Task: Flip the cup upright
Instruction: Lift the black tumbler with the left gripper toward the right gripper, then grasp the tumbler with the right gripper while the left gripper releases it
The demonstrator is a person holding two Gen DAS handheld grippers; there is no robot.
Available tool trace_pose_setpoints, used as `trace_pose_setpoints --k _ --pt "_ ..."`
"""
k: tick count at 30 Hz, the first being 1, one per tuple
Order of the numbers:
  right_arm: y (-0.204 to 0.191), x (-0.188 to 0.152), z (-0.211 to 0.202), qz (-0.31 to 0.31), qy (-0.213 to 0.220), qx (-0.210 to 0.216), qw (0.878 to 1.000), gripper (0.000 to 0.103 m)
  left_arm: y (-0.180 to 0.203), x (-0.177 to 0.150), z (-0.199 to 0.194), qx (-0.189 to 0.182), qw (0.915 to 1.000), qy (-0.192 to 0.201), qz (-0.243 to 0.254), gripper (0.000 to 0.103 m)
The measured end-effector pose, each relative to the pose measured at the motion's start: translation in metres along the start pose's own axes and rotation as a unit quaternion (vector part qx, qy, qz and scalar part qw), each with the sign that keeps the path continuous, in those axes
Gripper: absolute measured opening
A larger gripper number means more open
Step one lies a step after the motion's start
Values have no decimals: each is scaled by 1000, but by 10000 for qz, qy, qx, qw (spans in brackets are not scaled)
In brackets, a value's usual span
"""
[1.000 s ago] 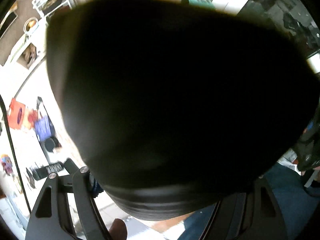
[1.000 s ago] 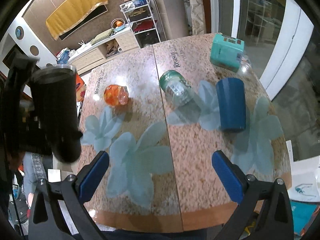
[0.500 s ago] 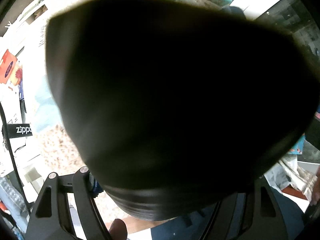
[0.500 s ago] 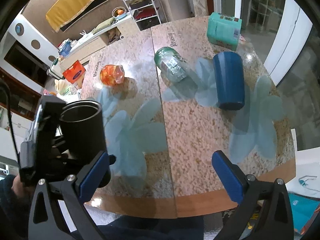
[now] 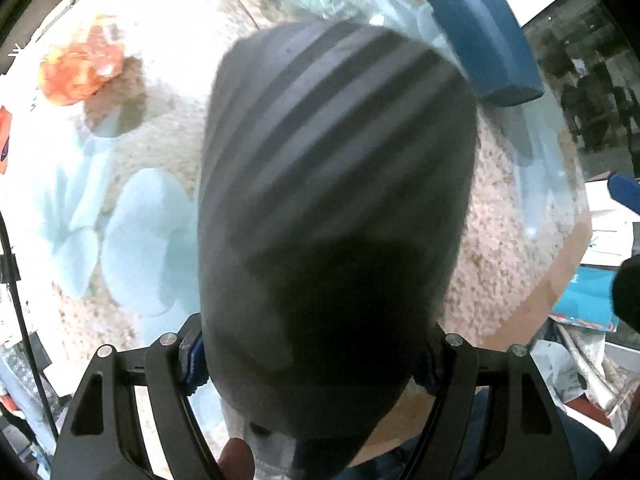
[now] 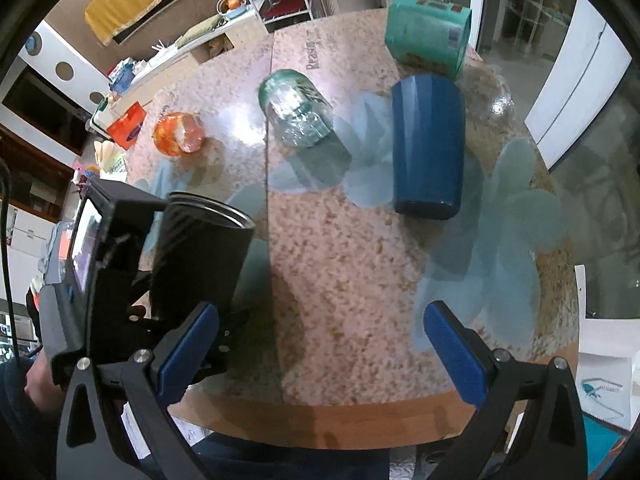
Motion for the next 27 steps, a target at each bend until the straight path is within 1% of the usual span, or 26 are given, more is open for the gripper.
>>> trace_pose_setpoints --k 2,5,7,8,9,12,13,15,16,17,18,19,24,27 --pt "3 0 2 -40 -46 24 10000 103 5 0 7 36 10000 -59 -20 80" --pt "5 2 5 -65 -105 56 9999 103 5 6 8 209 9998 -24 49 80" --pt "6 1 9 -84 -172 86 9998 103 6 6 8 237 9997 9 39 80" --pt "6 1 9 -93 -191 98 9997 103 20 9 9 233 9997 23 27 80" --pt "6 1 10 -109 -208 112 9997 103 25 9 8 239 9997 31 22 80" --pt "4 3 9 -132 -236 180 9995 103 25 10 6 392 9991 116 63 81" --pt "3 4 9 -144 -241 190 9994 103 21 6 1 426 9989 145 98 82" --pt "1 5 9 -163 -239 229 9993 103 24 8 -6 456 9987 196 131 86" --pt "-1 6 8 -178 -228 241 9993 103 26 9 -9 431 9987 235 150 90" --pt "-3 7 7 -201 -213 254 9992 103 27 10 -12 420 9987 244 160 97" --pt "-5 8 5 -216 -200 273 9992 103 29 10 -16 417 9986 262 170 101" --pt "-5 9 5 -219 -192 282 9992 103 29 10 -20 420 9985 313 171 103" --pt "-10 13 -1 -246 -103 351 9990 103 35 -1 -44 368 9983 420 162 103" --pt "-13 15 -7 -234 -43 419 9988 103 31 -8 -56 414 9980 460 161 103"
Point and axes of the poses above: each gripper's, at about its wrist camera, not at the fingertips, and z roughly the way its jaws point, y to its right, x to its top, the point moved 9 cm from there along z, roughly the way its jaws point, and after that the axes turned 7 degrees about -y, right-handed, at the moved point
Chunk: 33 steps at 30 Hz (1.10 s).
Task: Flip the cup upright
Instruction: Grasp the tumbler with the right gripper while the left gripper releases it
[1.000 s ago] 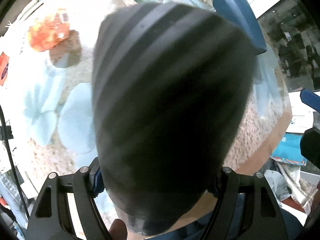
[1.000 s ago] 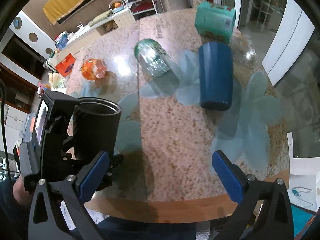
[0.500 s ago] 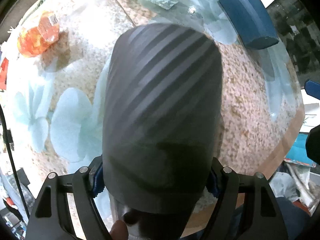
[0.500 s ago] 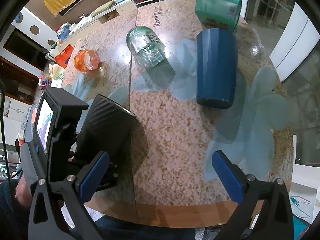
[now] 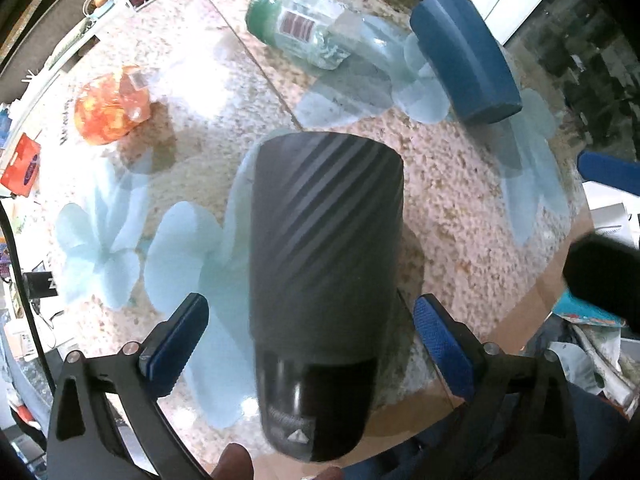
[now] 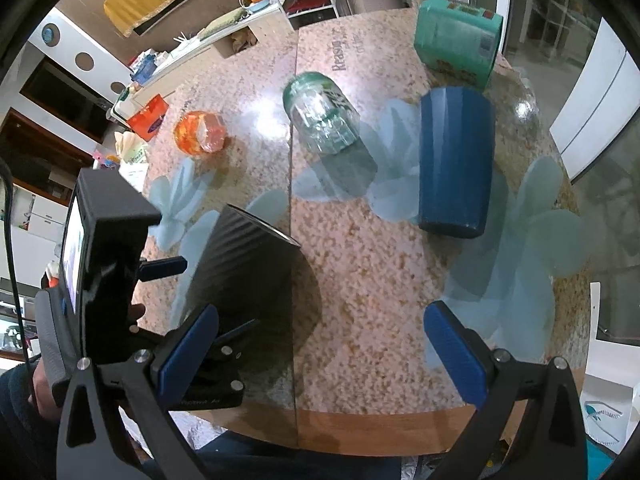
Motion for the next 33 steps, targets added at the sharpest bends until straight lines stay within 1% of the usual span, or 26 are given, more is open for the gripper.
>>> trace_pose_setpoints --k 4,6,8,9,14,17,21,26,31,33 --pt "-6 2 -12 -20 57 89 9999 103 -10 -6 -19 -20 9999 75 -113 103" --pt "-9 2 -16 -68 78 60 9999 103 -16 -11 -26 -12 9998 96 -201 103" --pt "-14 2 -23 -90 108 58 9999 103 -29 -18 -33 21 9995 142 -271 103" --pt "-17 2 -27 -110 130 68 9998 103 -41 -23 -32 59 9993 161 -318 103" --pt "-35 3 -38 -59 212 139 9997 103 -66 -37 -47 -50 9979 347 -541 103" --pt "-45 3 -37 18 254 92 9996 103 -82 -41 -53 4 9967 507 -627 103" --pt "-59 3 -26 246 219 11 9995 103 -98 -47 -58 84 9970 613 -456 103" --pt "-73 4 -9 513 78 -96 9986 103 -118 -51 -56 24 9975 687 -178 103" --pt "-78 6 4 874 50 -310 9957 103 -132 -52 -57 -40 9967 806 74 103" --pt "-77 8 10 1012 23 -384 9941 103 -137 -52 -52 -35 9969 767 155 103"
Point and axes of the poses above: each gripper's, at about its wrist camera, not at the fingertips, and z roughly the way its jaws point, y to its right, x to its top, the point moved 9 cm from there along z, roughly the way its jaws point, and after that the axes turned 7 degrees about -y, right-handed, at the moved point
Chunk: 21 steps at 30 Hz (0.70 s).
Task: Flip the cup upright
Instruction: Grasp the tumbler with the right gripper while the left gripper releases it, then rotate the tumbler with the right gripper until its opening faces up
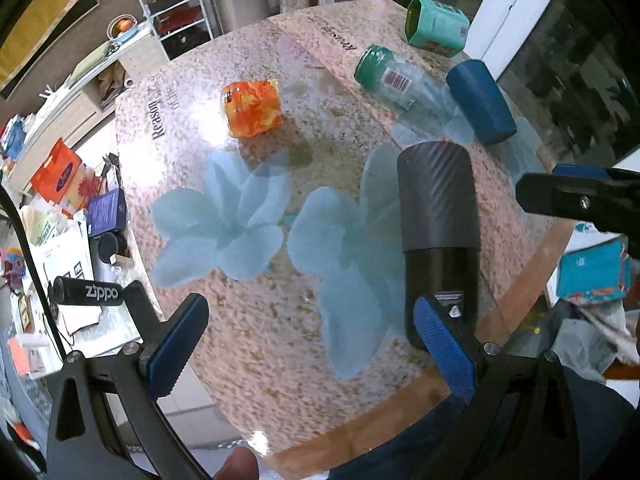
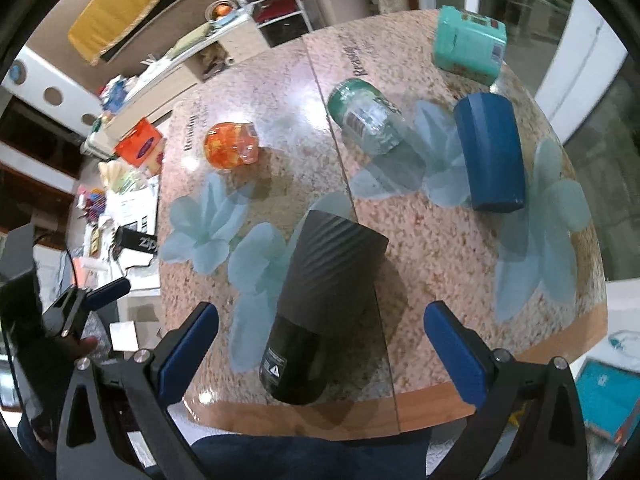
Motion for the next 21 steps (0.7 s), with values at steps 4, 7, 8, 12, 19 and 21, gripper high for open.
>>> trace_pose_setpoints --k 4,7,8,12,19,21 --pt "0 1 10 233 -92 -101 9996 103 -4 -1 11 -96 9999 -109 74 103" --pt "3 5 19 381 -185 -202 9989 103 -8 -1 22 -74 9997 -203 85 103" --pt "4 7 22 425 -230 -235 9986 103 -9 -1 27 -36 9996 -261 56 103" --pt "7 17 37 594 -352 -278 9972 103 -16 0 46 -42 9987 -480 -191 103" --pt "19 30 70 759 -844 -589 9918 103 -26 6 63 -161 9965 -670 -471 103" --pt "21 34 77 761 -918 -612 9910 103 -26 10 67 -237 9961 -680 -502 103"
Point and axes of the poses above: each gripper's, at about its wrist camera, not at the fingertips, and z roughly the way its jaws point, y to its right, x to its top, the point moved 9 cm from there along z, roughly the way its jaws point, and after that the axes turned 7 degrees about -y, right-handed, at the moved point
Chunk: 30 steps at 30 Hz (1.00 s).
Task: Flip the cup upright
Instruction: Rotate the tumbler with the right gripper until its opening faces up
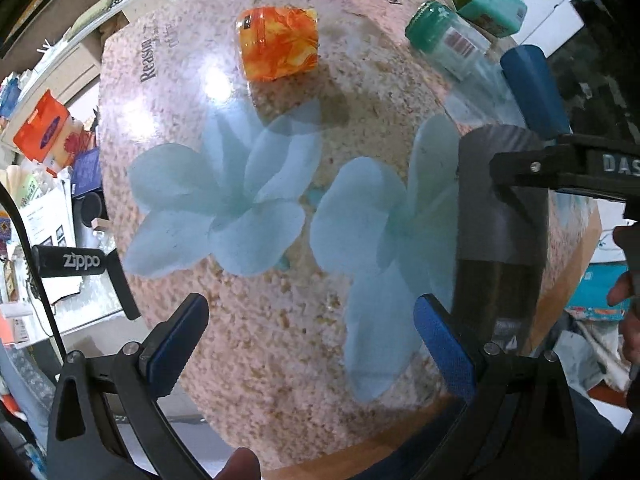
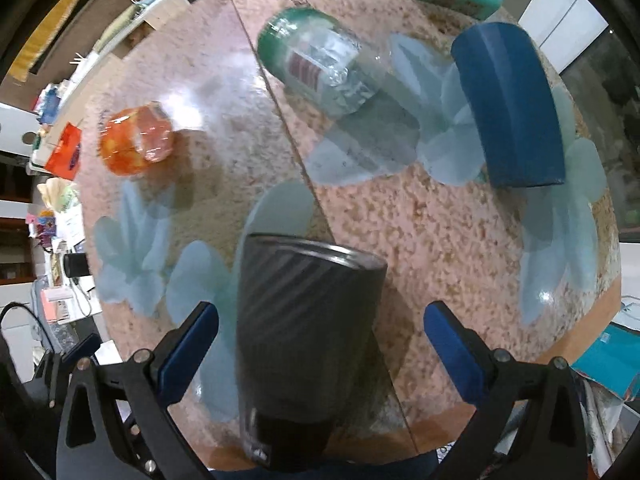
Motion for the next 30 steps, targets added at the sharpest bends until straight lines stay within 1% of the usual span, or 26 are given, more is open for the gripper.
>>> trace_pose_setpoints --k 2,6,11,13,15,17,18,19,26,30 --pt "-1 4 11 18 -183 39 9998 103 1 3 5 -95 9999 -54 -20 103" --pt "-1 10 29 69 -454 56 9989 103 2 6 16 -169 9996 -206 -25 103" --pt "4 12 47 218 -686 133 9973 103 2 10 21 -203 9995 -228 -9 103" --pt "5 10 52 307 -797 193 9962 100 1 12 22 -198 9995 -241 3 103" --pt "7 10 51 229 -769 81 9967 96 2 13 23 -241 9994 -257 42 103" --pt "8 10 50 211 -720 27 9972 91 4 14 24 -265 9993 -260 62 103" --pt "8 10 47 173 -651 45 9977 82 6 15 25 -255 9993 -266 72 103" --pt "4 10 48 172 -625 62 9979 80 6 15 26 -229 9993 -265 84 103" --pt "7 4 41 179 -370 357 9985 79 12 9 31 -152 9995 -264 95 103" --pt "14 -8 26 67 -80 452 9989 79 15 1 28 -140 9996 -206 124 103"
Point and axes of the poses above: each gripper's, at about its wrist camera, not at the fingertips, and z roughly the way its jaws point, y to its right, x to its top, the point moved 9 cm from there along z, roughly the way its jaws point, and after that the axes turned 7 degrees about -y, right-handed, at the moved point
